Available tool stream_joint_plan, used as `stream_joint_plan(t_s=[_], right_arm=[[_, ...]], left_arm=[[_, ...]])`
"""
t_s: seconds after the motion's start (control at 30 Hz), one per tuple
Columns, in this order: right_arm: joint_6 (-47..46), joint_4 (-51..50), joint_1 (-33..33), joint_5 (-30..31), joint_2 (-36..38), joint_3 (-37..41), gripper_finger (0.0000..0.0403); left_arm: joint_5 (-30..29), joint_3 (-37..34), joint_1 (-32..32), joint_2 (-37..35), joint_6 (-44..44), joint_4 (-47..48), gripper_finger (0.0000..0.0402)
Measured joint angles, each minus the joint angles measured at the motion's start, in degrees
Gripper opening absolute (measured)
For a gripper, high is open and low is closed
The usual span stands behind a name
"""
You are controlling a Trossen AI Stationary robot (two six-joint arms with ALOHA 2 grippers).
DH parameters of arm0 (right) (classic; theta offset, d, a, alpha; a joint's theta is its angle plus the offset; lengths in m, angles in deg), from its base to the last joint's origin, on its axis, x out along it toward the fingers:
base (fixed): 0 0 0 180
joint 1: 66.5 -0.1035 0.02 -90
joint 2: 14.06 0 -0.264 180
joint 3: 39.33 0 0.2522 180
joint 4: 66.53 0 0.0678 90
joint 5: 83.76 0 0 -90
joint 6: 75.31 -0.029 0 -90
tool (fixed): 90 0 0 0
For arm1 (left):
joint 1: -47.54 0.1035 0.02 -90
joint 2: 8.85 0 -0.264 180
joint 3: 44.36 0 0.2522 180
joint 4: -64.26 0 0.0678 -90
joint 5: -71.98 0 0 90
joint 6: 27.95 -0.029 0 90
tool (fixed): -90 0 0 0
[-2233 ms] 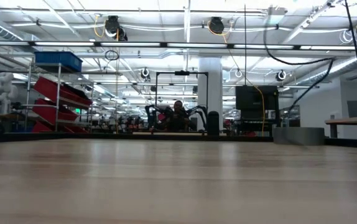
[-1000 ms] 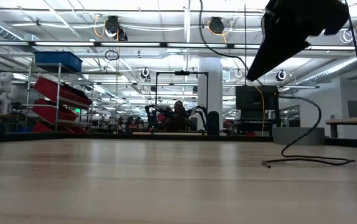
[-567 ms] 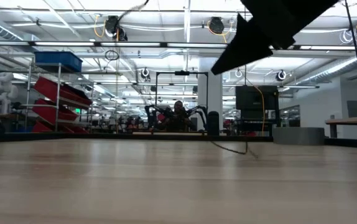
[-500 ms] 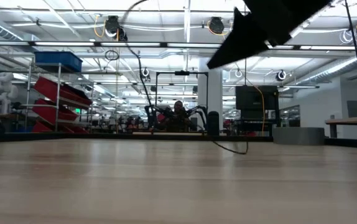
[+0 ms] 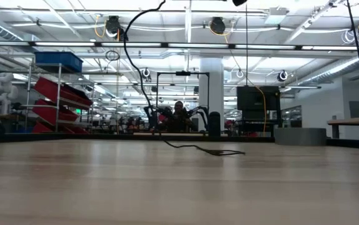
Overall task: Coil cords
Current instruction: Uncoil the black wire from the spool
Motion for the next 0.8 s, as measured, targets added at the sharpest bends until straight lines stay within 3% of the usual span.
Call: stream_joint_plan(t_s=[0.2,0.47,0.8], right_arm=[[1.77,1.91,1.21,-0.72,0.00,0.00,0.0103],[-0.85,1.99,3.21,-8.00,0.00,0.00,0.0097],[0.18,1.92,2.12,-7.77,0.00,0.00,0.0006]], left_arm=[[0.00,0.00,0.00,0.01,0.01,0.04,0.0001],[0.00,0.00,-0.02,0.01,-0.01,0.07,0.0001],[-0.02,0.00,-0.02,0.01,-0.03,0.20,0.0001]])
